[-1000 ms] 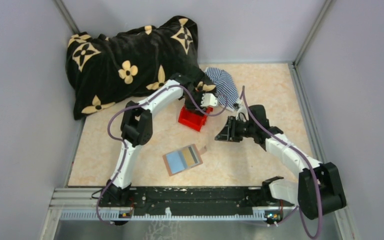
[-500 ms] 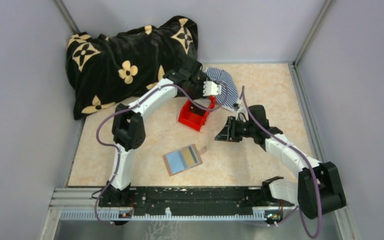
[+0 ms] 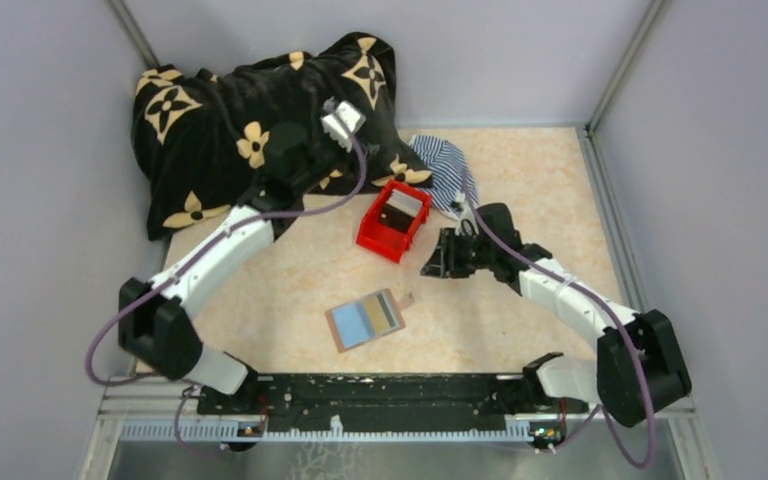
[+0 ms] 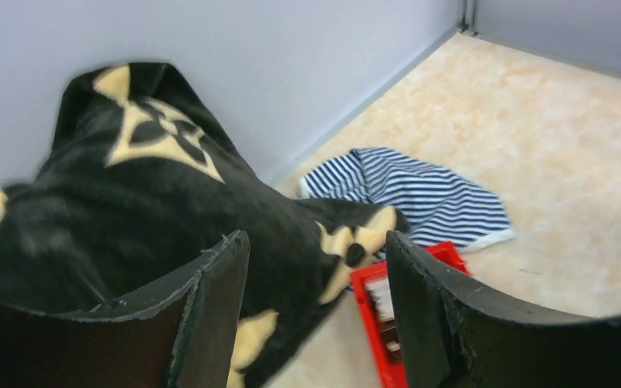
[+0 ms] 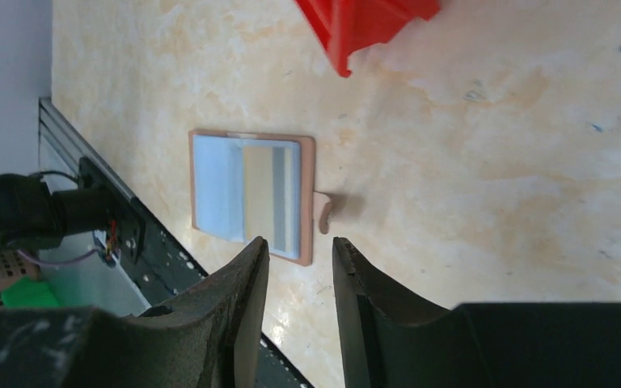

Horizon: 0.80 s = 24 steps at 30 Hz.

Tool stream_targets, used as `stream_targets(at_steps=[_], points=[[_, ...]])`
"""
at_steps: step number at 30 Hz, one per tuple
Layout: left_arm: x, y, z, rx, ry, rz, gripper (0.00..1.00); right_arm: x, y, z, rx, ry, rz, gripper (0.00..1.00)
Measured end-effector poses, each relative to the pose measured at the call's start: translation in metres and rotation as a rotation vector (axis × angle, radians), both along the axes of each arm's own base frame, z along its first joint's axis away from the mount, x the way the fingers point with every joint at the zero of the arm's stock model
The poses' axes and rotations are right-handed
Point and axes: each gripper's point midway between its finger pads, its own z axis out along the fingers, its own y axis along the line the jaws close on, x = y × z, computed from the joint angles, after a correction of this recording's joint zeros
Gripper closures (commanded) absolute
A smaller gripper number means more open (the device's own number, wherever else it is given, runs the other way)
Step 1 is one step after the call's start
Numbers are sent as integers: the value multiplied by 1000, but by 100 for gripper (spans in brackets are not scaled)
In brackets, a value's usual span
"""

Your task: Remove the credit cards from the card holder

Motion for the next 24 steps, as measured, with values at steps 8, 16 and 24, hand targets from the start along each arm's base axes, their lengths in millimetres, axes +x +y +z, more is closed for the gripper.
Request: stream_targets(at_steps=[8, 16, 24], points=[[-64, 29, -85, -258, 258, 76, 30, -1, 30, -7, -130, -55, 68, 100], [-109, 62, -160, -384, 449, 193, 28, 42, 64, 3, -197, -113, 60, 100], [-118, 72, -173, -452, 489, 243, 28, 98, 99, -16, -271, -125, 22, 100]])
